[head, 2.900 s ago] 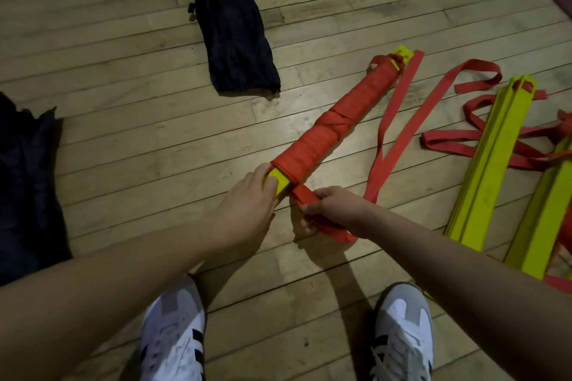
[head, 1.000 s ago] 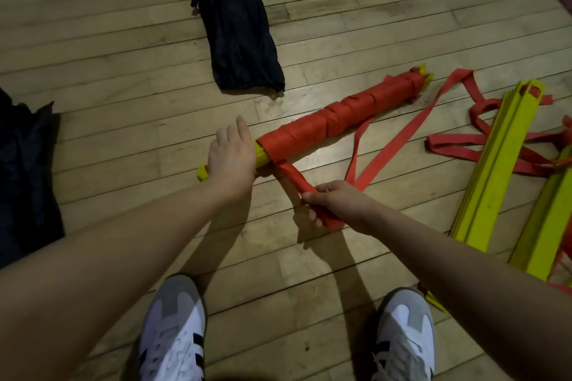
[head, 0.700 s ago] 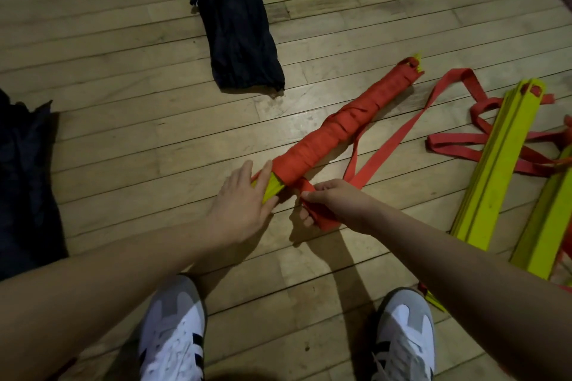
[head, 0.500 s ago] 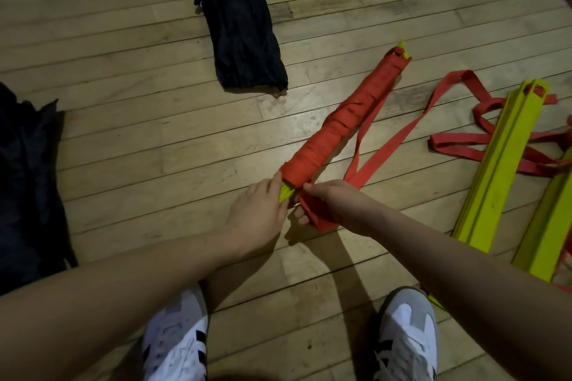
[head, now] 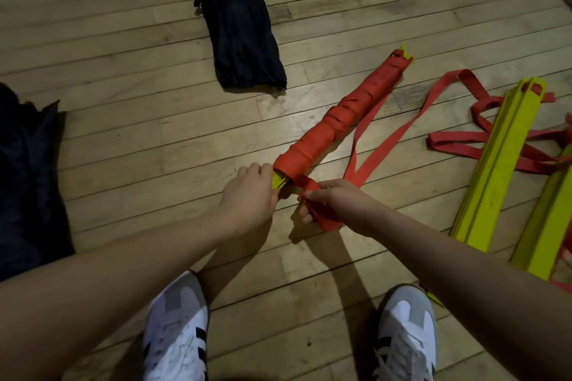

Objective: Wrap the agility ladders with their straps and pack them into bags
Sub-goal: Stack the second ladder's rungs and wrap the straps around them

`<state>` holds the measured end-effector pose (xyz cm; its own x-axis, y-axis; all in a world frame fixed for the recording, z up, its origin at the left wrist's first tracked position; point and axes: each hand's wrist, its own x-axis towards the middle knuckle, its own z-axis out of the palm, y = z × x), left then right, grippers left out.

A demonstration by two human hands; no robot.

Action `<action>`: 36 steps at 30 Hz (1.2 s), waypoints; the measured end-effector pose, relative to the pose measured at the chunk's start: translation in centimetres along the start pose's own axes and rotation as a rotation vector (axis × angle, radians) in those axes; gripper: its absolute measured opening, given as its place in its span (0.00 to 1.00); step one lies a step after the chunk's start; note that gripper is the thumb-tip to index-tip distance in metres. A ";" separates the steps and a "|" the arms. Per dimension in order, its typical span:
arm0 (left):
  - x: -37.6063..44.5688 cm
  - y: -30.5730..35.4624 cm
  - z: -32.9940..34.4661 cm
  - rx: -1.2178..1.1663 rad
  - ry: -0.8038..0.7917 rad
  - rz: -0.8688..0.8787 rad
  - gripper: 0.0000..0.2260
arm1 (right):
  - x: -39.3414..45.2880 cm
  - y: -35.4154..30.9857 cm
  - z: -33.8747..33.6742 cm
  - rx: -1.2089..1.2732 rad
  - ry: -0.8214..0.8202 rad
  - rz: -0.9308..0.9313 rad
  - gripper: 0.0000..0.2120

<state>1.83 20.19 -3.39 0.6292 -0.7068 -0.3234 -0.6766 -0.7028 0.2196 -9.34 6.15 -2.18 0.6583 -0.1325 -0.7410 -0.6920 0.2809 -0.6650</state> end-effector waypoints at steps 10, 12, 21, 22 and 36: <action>-1.8 1.2 2.6 0.104 -0.069 0.176 0.28 | 0.1 0.5 0.2 -0.132 0.110 0.001 0.07; -2.3 1.6 3.0 0.077 -0.082 0.194 0.27 | 0.1 1.1 -0.1 -0.185 0.123 0.025 0.08; 1.1 -0.2 1.3 -0.037 -0.012 -0.050 0.29 | 0.0 -0.2 -0.9 -0.206 0.017 0.093 0.05; 1.8 -0.7 1.0 -0.036 -0.015 -0.077 0.29 | 0.1 -0.7 -0.9 -0.215 0.007 0.094 0.04; 6.0 -3.2 -1.2 0.293 0.115 -0.102 0.35 | 1.9 -3.7 0.5 -0.327 0.043 0.047 0.13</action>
<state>8.22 18.14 -4.92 0.7273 -0.6499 -0.2205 -0.6784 -0.7294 -0.0880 -5.39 5.30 -1.13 0.6154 -0.1691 -0.7698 -0.7841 -0.0318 -0.6199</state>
